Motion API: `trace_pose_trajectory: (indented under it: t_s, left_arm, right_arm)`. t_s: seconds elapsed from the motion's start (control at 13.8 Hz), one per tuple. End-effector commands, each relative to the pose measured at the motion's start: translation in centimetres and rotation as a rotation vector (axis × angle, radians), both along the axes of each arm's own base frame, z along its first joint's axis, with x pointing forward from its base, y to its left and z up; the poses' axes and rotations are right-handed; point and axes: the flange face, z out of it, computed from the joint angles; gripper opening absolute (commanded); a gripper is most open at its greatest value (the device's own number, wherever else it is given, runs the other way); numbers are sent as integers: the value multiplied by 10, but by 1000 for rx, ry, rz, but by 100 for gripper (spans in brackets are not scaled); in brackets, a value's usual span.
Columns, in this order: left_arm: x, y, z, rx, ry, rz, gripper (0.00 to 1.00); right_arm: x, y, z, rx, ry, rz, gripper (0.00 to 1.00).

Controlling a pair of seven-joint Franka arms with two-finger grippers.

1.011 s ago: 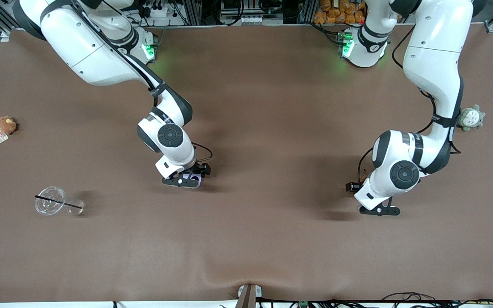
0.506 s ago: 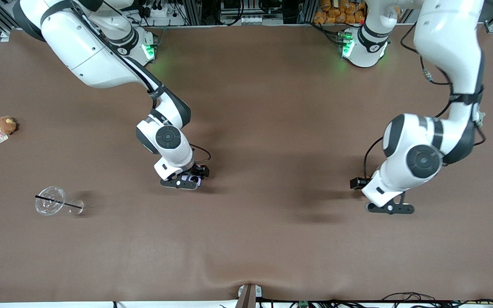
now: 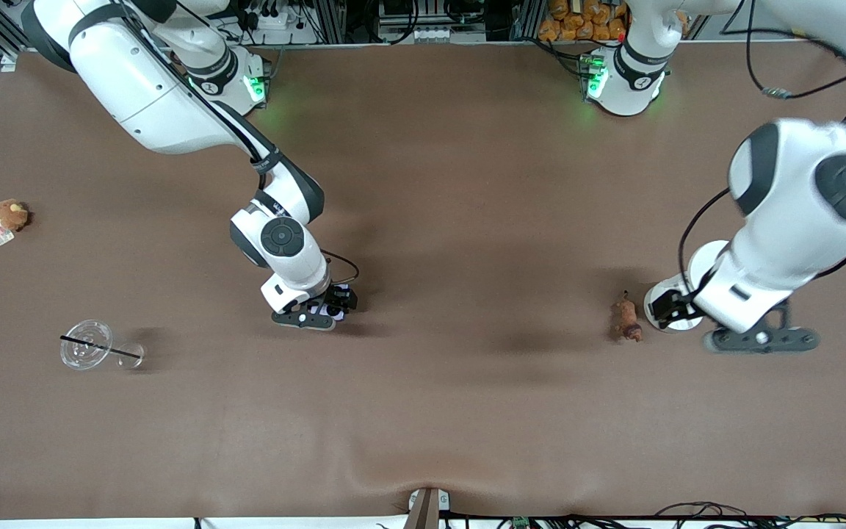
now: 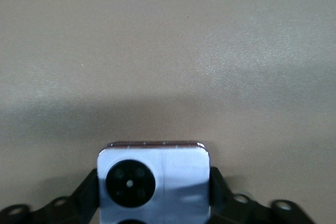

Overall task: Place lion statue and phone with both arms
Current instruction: 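Carry the lion beside the white cup and open the left gripper, then carry the phone toward the glass beaker while the left gripper withdraws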

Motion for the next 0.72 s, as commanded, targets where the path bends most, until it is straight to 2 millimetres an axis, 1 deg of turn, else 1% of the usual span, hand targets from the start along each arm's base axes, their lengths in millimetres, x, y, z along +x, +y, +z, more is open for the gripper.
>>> trace_pose_trajectory:
  t_s: [0.0,0.07,0.14,0.22,0.29,0.36,0.43,0.51,0.58,0.65]
  left_arm:
    - [-17,19,47,-4,-38,25,100]
    - [-24,32,65,-5,-48,39,100]
    - [-31,48,77,-2,-37,65,100]
    - [-37,61,88,-3,-32,84,100]
    - [-44,63,99,-4,-36,87,100]
    - [-50,62,103,-5,-21,86,100]
    - [-55,59,110,-31,-15,89,100]
    - [-61,59,118,-63,-14,95,100]
    - [-69,63,125,-80,2,102,100]
    - [-75,72,131,-83,10,112,100]
  right_arm:
    - [6,-4,-3,-14,-31,-5,3]
    - [9,-9,3,-16,-40,-8,2]
    - [17,-18,15,-18,-58,-20,2]
    - [27,-29,35,-20,-90,-24,2]
    - [37,-42,49,-27,-110,-10,2]
    - [49,-61,61,-36,-128,13,2]
    - [60,-84,69,-45,-139,28,3]
    - [72,-102,76,-53,-153,43,3]
    - [87,-130,81,-71,-164,53,3]
    - [101,-157,81,-96,-173,57,3]
